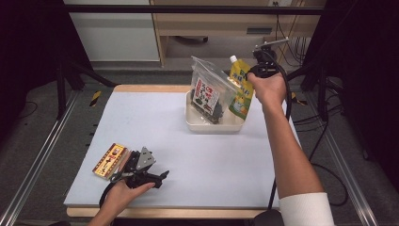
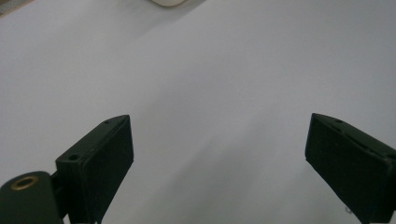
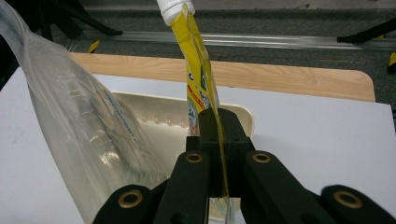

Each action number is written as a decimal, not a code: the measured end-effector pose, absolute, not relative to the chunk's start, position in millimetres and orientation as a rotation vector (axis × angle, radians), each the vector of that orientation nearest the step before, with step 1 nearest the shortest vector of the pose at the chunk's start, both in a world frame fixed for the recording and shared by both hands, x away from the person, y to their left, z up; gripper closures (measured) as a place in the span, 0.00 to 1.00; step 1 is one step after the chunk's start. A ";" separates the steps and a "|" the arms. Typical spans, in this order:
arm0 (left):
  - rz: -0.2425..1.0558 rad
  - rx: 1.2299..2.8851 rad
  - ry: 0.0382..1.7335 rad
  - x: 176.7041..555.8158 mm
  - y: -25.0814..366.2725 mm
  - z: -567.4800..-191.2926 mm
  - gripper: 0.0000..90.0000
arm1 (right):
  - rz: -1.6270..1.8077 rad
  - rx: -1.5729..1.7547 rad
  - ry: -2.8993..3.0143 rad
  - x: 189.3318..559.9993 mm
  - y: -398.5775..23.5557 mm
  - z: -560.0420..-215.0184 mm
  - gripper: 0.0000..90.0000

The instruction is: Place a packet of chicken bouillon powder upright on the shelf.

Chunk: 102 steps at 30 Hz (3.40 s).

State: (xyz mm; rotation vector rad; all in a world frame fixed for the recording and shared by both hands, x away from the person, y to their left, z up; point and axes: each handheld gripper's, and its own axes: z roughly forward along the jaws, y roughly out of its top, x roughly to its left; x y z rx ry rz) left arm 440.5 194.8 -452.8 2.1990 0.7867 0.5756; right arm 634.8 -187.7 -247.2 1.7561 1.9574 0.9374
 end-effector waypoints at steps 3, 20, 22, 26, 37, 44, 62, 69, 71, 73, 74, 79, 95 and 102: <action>0.573 2.201 0.784 440.5 193.7 -453.3 0.09 | 0.936 1.765 1.954 637.3 -183.7 -248.3 1.00; 0.577 2.209 0.776 440.4 194.6 -452.3 0.09 | 0.966 1.769 1.925 639.8 -173.6 -252.5 1.00; 0.576 2.211 0.774 440.3 194.1 -452.6 0.09 | 0.946 1.764 1.918 639.0 -174.8 -249.4 1.00; 0.575 2.210 0.772 439.9 192.7 -453.2 0.09 | 0.910 1.758 1.931 640.8 -171.9 -248.9 1.00; 0.571 2.223 0.768 440.1 192.5 -453.9 0.09 | 0.908 1.766 1.953 650.5 -158.8 -258.2 1.00; 0.565 2.225 0.765 439.9 191.5 -454.5 0.09 | 0.957 1.779 1.924 650.7 -160.5 -264.8 1.00; 0.567 2.225 0.761 438.7 189.5 -455.2 0.09 | 1.127 1.774 1.822 646.2 -164.1 -287.4 1.00; 0.569 2.230 0.754 438.4 188.3 -456.2 0.09 | 1.154 1.751 1.796 645.4 -166.2 -295.2 1.00; 0.566 2.231 0.753 438.5 187.9 -456.4 0.09 | 1.159 1.745 1.791 644.6 -166.1 -297.1 1.00; 0.564 2.230 0.756 438.5 187.6 -456.9 0.09 | 1.166 1.732 1.788 643.6 -166.4 -298.4 1.00; 0.563 2.233 0.754 438.5 187.6 -457.0 0.09 | 1.170 1.730 1.787 643.2 -166.5 -298.7 1.00; 0.559 2.241 0.749 438.6 186.4 -457.7 0.09 | 1.171 1.709 1.784 641.3 -166.2 -300.1 1.00; 0.557 2.252 0.744 438.4 184.7 -458.9 0.09 | 1.179 1.683 1.793 635.6 -166.7 -312.3 1.00; 0.561 2.250 0.750 438.7 185.4 -459.0 0.09 | 1.163 1.666 1.802 629.8 -165.5 -315.8 1.00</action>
